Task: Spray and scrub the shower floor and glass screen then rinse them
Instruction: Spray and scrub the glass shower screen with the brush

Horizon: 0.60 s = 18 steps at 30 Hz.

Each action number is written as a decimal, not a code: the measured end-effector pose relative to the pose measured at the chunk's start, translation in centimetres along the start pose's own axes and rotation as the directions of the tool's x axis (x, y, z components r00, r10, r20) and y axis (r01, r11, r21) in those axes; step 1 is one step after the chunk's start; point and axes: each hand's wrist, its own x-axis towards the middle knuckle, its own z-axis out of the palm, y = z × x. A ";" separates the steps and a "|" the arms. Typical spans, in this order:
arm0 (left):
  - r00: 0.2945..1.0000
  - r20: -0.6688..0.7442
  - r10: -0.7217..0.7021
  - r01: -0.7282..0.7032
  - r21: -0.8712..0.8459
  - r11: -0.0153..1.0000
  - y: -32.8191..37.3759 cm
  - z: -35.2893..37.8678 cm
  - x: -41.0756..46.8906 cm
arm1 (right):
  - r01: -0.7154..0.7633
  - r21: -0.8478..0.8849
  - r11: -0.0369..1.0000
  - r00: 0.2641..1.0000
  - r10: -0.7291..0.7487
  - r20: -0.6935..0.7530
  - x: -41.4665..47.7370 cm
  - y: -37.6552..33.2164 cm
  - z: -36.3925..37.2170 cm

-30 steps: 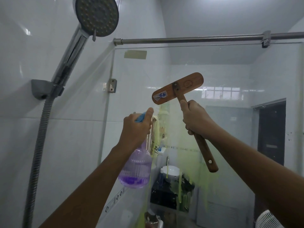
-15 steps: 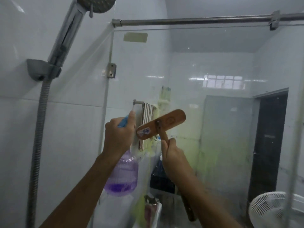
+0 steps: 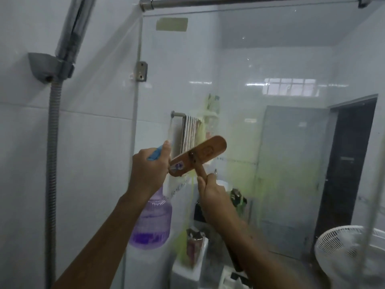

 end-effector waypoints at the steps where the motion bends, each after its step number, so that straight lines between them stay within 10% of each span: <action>1: 1.000 0.008 -0.023 0.023 -0.005 1.000 -0.5 -0.1 -0.3 | 0.001 0.000 1.000 1.000 -0.001 -0.019 1.3 -0.6 -0.8; 6: 0.993 0.049 -0.111 0.112 -0.011 0.994 -2.6 -0.4 -2.4 | -0.003 0.124 0.992 0.985 0.024 -0.168 8.7 -4.8 -5.4; 13: 0.984 0.025 -0.176 0.176 0.015 0.984 -5.3 -1.4 -5.2 | -0.162 0.110 0.981 0.984 0.151 0.097 -4.9 2.2 5.2; 18: 0.984 0.013 -0.180 0.180 0.009 0.984 -5.8 -1.5 -6.0 | -0.070 0.184 0.981 0.997 0.075 -0.021 1.8 -2.5 1.4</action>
